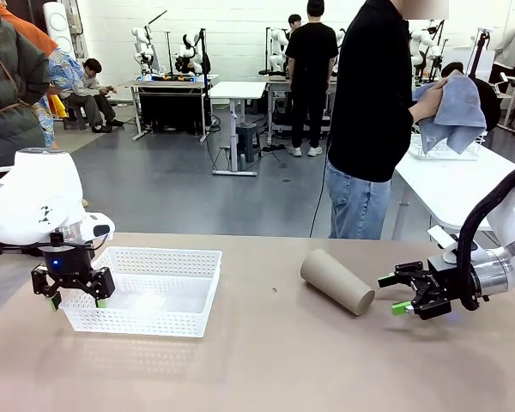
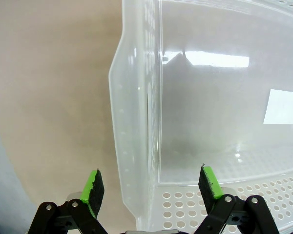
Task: Clean and organize the cups into the basket.
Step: Pick up the Organizing basket and move it to the center of the table, then pick up the Reusable plastic cup from the right side of the table and place it inside the Organizing basket.
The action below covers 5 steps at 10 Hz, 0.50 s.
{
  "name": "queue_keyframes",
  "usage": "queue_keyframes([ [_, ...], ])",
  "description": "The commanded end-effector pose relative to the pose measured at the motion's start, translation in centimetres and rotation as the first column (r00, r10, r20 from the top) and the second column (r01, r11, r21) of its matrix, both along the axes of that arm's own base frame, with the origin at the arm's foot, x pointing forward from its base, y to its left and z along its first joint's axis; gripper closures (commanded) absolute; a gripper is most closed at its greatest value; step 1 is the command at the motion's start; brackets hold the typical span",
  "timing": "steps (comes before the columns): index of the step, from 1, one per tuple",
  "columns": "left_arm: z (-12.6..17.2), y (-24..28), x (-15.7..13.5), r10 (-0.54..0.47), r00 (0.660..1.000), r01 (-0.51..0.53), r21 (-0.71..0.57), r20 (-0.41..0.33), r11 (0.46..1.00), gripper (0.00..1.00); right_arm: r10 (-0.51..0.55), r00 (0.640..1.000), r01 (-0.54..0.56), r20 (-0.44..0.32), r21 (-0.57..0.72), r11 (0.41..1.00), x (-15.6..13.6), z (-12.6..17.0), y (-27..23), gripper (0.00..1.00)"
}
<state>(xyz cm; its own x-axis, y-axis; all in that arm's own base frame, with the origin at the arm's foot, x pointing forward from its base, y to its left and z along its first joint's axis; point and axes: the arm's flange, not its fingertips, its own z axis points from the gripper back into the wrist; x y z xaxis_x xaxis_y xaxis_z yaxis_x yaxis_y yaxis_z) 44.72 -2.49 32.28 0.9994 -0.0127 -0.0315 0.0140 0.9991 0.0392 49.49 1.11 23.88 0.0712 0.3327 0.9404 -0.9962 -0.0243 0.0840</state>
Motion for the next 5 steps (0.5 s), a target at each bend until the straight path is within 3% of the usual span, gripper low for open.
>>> queue_keyframes([
  [1,-0.44,0.08,0.29,0.026,0.999,-0.027,0.029,0.021,0.999,0.00,-0.001,1.000,0.001,-0.017,-0.011,1.000,0.39,-0.08,-0.20,0.00],
  [5,-0.48,0.11,0.29,0.025,0.999,-0.025,0.030,0.021,0.999,0.00,-0.001,1.000,0.001,-0.018,-0.010,1.000,0.38,-0.07,-0.24,0.00],
])
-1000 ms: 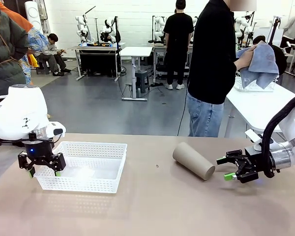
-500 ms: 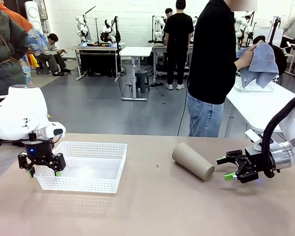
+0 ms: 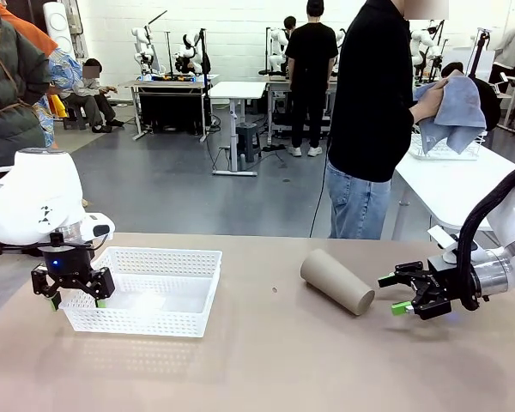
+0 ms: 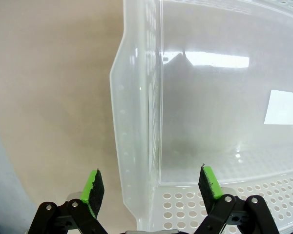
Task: Clean and organize the cups into the basket.
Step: Pick up the Organizing basket and move it to the center of the table, then pick up the Reusable plastic cup from the right side of the table and place it inside the Organizing basket.
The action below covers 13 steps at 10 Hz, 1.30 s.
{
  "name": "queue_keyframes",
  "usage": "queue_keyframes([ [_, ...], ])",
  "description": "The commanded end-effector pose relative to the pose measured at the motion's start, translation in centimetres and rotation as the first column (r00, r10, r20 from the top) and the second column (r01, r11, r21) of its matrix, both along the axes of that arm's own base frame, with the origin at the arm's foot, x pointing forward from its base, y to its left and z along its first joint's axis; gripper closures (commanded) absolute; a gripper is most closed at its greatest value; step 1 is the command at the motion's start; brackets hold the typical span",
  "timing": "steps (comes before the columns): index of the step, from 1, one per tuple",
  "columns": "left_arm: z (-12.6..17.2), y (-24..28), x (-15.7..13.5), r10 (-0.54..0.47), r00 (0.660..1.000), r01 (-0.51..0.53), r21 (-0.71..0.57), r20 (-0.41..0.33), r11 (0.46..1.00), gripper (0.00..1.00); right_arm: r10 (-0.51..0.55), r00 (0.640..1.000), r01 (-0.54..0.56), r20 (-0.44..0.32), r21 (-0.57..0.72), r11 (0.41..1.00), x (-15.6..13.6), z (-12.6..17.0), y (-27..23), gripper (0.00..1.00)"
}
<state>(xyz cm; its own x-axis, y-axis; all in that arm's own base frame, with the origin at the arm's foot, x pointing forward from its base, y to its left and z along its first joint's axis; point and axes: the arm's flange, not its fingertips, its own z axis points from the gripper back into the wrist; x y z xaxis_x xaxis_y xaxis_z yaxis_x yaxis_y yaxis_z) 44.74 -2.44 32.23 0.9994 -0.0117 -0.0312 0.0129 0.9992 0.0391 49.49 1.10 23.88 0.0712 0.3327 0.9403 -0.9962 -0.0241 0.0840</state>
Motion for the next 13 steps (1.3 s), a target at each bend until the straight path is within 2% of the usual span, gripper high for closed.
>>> queue_keyframes([
  [1,-0.5,0.1,0.3,0.024,1.000,-0.024,0.029,0.020,0.999,0.00,-0.003,1.000,0.002,-0.019,-0.010,1.000,0.4,-0.1,-0.3,0.00],
  [3,-0.4,0.1,0.3,0.026,0.999,-0.026,0.027,0.021,0.999,0.00,-0.016,1.000,0.015,-0.018,-0.013,1.000,0.4,0.3,-0.4,0.00],
  [4,-0.4,0.1,0.3,0.028,0.999,-0.029,0.026,0.023,0.999,0.00,-0.043,0.999,0.042,-0.012,-0.035,0.998,0.1,1.4,-0.4,0.00],
  [6,0.0,0.0,0.0,0.001,1.000,-0.001,0.000,0.001,1.000,0.00,-0.161,0.987,0.155,-0.017,-0.186,0.970,-1.1,5.8,0.8,0.00],
  [7,0.0,0.0,0.0,0.001,1.000,-0.001,0.000,0.001,1.000,0.00,-0.231,0.973,0.221,-0.005,-0.258,0.940,-1.9,8.3,1.8,0.00],
  [8,0.0,0.0,0.0,0.001,1.000,-0.001,0.000,0.001,1.000,0.00,-0.307,0.951,0.280,-0.025,-0.348,0.895,-2.3,10.5,3.0,0.00],
  [9,0.0,0.0,0.0,0.001,1.000,-0.001,0.000,0.001,1.000,0.00,-0.356,0.931,0.291,-0.079,-0.425,0.857,-1.7,12.4,4.4,0.00],
  [10,0.0,0.0,0.0,0.001,1.000,-0.001,0.000,0.001,1.000,0.00,-0.418,0.905,0.322,-0.079,-0.516,0.794,-1.2,13.9,6.1,0.00],
  [11,0.0,0.0,0.0,0.001,1.000,-0.001,0.000,0.001,1.000,0.00,-0.432,0.902,0.338,-0.017,-0.595,0.729,-0.8,15.1,8.2,0.00],
  [12,0.0,0.0,0.0,0.001,1.000,-0.001,0.000,0.001,1.000,0.00,-0.413,0.911,0.322,0.005,-0.635,0.702,-0.6,15.8,10.5,0.00],
  [13,0.0,0.0,0.0,0.001,1.000,-0.001,0.000,0.001,1.000,0.00,-0.350,0.937,0.257,-0.006,-0.667,0.699,-0.5,15.6,12.3,0.00],
])
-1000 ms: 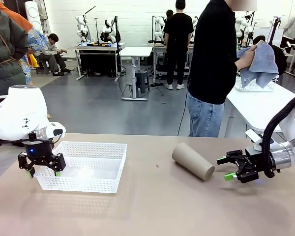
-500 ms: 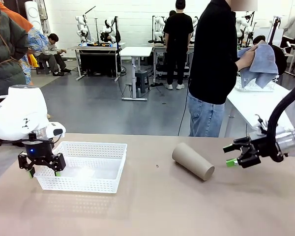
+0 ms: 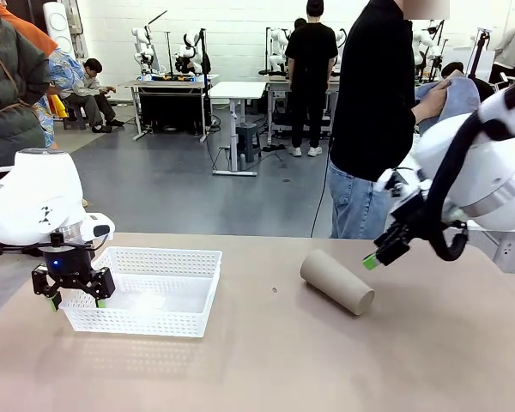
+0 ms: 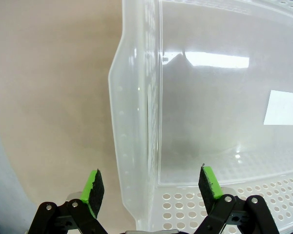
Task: Clean and organize the cups into the basket.
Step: Pick up the Organizing basket and move it to the center of the table, then pick up the Reusable plastic cup from the right side of the table and place it inside the Organizing basket.
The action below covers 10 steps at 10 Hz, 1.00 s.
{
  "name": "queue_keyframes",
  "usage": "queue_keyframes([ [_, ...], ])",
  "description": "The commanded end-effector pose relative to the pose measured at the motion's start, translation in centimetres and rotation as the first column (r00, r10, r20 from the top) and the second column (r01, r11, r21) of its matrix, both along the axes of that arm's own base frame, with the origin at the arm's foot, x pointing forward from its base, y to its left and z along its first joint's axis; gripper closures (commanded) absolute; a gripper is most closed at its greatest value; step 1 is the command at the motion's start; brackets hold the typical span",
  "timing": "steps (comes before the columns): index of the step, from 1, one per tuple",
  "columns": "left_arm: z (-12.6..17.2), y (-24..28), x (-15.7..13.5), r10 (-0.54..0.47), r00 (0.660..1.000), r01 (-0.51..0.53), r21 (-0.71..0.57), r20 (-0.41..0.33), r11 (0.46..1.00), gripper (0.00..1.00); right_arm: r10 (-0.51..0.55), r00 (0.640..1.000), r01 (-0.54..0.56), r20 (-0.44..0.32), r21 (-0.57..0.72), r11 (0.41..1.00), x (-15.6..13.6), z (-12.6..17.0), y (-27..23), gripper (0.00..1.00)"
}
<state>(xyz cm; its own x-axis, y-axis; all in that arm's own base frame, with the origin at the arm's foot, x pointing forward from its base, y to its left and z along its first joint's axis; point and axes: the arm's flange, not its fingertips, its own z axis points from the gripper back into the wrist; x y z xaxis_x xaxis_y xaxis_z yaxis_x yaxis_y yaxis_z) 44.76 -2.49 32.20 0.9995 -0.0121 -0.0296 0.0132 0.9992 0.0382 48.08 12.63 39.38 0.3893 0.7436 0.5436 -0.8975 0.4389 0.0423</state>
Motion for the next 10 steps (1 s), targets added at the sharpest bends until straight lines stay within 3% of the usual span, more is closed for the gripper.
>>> queue_keyframes([
  [1,0.0,0.1,0.0,0.001,1.000,-0.001,0.001,-0.001,1.000,0.00,0.115,0.989,-0.124,-0.090,-0.100,0.987,1.3,-0.8,2.5,0.00],
  [3,0.0,0.1,0.0,0.001,1.000,-0.001,0.001,-0.001,1.000,0.00,0.070,0.980,-0.112,-0.188,-0.220,0.969,2.8,-2.8,4.9,0.00],
  [6,0.0,0.1,0.0,0.001,1.000,-0.001,0.001,-0.001,1.000,0.00,-0.023,0.977,-0.052,-0.210,-0.346,0.937,4.9,-6.4,6.2,0.00],
  [8,0.0,0.1,0.0,0.001,1.000,-0.001,0.001,-0.001,1.000,0.00,0.009,0.969,-0.102,-0.246,-0.371,0.923,5.8,-8.8,7.2,0.00],
  [10,0.0,0.1,0.0,0.001,1.000,-0.001,0.001,-0.001,1.000,0.00,0.168,0.946,-0.257,-0.278,-0.327,0.909,6.2,-10.2,7.2,0.00],
])
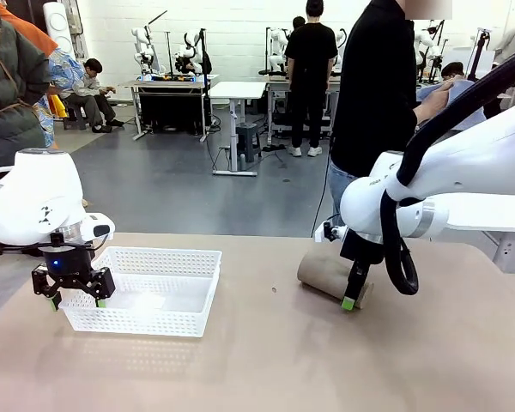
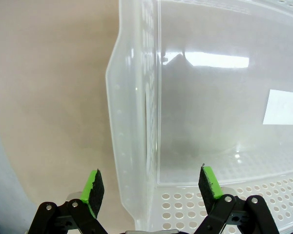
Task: Clean and organize the cups into the basket.
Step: Pick up the Organizing basket and move it to the center of the table, then pick up the Reusable plastic cup from the right side of the table and place it inside the Organizing basket.
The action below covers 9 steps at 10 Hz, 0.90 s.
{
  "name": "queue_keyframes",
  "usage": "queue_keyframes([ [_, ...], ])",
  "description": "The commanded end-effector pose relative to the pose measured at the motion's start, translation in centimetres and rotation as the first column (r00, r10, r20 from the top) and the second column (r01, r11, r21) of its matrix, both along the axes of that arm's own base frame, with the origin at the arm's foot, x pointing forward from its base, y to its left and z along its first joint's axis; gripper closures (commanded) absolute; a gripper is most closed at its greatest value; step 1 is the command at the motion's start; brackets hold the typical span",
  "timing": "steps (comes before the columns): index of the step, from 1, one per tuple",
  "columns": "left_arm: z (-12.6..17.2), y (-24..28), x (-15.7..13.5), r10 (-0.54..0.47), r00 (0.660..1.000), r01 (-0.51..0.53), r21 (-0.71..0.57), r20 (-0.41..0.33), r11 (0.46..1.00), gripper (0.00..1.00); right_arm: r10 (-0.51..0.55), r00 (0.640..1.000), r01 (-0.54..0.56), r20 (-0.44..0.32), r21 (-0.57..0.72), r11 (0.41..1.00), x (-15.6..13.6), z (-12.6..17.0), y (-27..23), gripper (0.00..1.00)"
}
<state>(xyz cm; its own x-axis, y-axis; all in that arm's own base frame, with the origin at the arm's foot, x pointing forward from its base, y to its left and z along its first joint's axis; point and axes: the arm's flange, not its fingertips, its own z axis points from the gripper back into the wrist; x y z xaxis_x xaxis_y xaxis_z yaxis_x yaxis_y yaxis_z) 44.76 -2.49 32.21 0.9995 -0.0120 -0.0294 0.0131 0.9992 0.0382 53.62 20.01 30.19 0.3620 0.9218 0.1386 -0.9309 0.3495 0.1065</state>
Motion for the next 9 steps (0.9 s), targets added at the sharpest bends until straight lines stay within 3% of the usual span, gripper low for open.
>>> queue_keyframes([
  [1,0.0,0.1,0.0,0.001,1.000,-0.001,0.001,-0.001,1.000,0.00,0.097,0.994,-0.096,-0.047,0.022,0.995,0.6,-1.0,-0.3,0.59],
  [2,0.0,0.1,0.0,0.001,1.000,-0.001,0.001,-0.001,1.000,0.00,0.104,0.994,-0.102,-0.046,0.035,0.994,0.6,-0.6,-0.5,0.60],
  [3,0.0,0.1,0.0,0.001,1.000,-0.001,0.001,-0.001,1.000,0.00,0.111,0.993,-0.110,-0.041,0.045,0.993,0.4,-0.1,-0.7,1.00],
  [4,0.0,0.1,0.0,0.001,1.000,-0.001,0.001,-0.001,1.000,0.00,0.117,0.993,-0.115,-0.035,0.057,0.992,0.2,0.4,-0.8,0.62],
  [5,0.0,0.1,0.0,0.001,1.000,-0.001,0.001,-0.001,1.000,0.00,0.123,0.992,-0.120,-0.030,0.066,0.991,0.0,0.8,-0.9,1.00],
  [6,0.0,0.1,0.0,0.001,1.000,-0.001,0.001,-0.001,1.000,0.00,0.130,0.991,-0.129,-0.015,0.078,0.989,-0.3,1.5,-1.2,1.00],
  [7,0.0,0.1,0.0,0.001,1.000,-0.001,0.001,-0.001,1.000,0.00,0.164,0.985,-0.169,0.046,0.129,0.977,-1.3,3.4,-2.0,1.00],
  [8,0.0,0.1,0.0,0.001,1.000,-0.001,0.001,-0.001,1.000,0.00,0.240,0.964,-0.263,0.116,0.266,0.927,-3.6,6.6,-3.2,1.00],
  [9,0.0,0.1,0.0,0.001,1.000,-0.001,0.001,-0.001,1.000,0.00,0.338,0.908,-0.415,0.249,0.411,0.812,-7.2,10.6,-5.6,1.00],
])
